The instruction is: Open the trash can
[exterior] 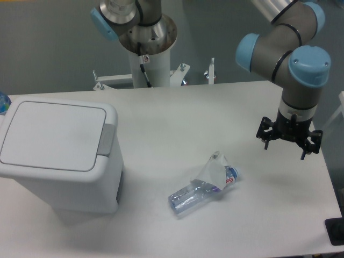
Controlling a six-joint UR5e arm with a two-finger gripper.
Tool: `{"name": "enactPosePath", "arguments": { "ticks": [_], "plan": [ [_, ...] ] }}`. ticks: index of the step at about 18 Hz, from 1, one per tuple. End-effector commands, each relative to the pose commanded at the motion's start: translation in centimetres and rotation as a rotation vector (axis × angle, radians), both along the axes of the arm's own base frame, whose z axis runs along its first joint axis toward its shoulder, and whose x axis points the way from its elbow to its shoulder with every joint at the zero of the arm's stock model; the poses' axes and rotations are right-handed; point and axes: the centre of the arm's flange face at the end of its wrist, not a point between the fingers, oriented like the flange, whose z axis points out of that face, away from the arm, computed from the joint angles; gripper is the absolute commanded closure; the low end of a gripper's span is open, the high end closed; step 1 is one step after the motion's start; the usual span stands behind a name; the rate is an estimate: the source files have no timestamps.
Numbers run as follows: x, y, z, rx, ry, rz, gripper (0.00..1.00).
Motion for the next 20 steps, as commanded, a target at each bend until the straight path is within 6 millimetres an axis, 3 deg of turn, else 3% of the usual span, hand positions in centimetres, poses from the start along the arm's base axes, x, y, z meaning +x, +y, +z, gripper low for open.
{"name": "enactPosePath", "arguments": {
  "ticks": [5,11,20],
  "plan": [
    [0.1,0.0,0.4,0.006,0.001,0.001,0.0],
    [2.3,0.9,1.3,0.029,-0.012,0.067,0.0],
    [9.6,7.3,5.2,0.237,-0.138,0.363,0.0]
  ]
}}
